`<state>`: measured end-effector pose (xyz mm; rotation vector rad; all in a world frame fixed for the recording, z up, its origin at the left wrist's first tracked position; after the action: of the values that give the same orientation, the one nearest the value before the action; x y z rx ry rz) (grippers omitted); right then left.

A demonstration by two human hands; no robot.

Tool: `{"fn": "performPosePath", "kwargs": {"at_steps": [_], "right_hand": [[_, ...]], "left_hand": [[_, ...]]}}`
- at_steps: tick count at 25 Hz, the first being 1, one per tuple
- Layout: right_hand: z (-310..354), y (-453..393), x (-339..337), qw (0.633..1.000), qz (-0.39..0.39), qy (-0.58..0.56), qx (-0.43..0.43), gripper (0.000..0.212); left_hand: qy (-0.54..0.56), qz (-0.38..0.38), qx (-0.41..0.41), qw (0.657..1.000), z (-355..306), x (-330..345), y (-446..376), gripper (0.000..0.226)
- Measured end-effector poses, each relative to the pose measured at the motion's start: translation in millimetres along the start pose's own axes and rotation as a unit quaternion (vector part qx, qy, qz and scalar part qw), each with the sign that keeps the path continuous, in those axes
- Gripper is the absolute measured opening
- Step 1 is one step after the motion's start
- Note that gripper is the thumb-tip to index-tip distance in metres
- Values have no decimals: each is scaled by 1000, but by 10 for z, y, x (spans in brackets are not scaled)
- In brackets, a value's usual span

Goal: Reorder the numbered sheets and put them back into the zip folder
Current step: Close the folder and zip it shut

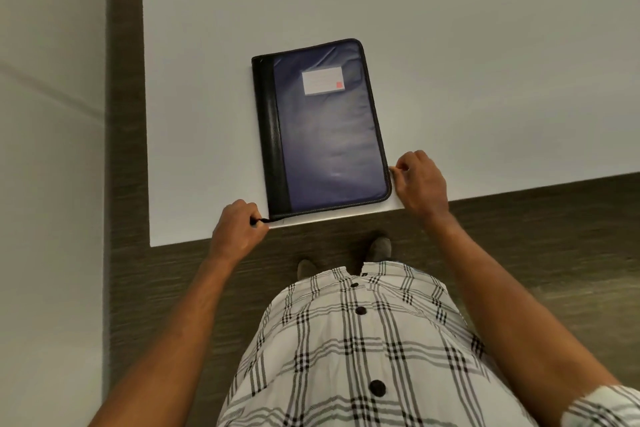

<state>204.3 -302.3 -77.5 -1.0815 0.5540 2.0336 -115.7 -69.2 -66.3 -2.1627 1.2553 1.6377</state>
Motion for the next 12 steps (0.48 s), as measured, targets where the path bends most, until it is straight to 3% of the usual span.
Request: {"fn": "performPosePath", "kwargs": {"at_steps": [12], "right_hand": [[86, -997, 49, 994, 16, -17, -105, 14]], "left_hand": [[22, -21, -50, 998, -66, -5, 34, 20]]}}
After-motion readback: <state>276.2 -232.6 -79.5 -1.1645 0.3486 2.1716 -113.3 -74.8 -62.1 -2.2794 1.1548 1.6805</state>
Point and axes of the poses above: each hand's wrist, its own y-axis away from the middle knuckle, its own x-axis out of the palm, z = x × y, the point moved 8 cm from there along -y, towards the middle knuckle, and after that the axes turned 4 degrees about x, right-handed, at the moved point
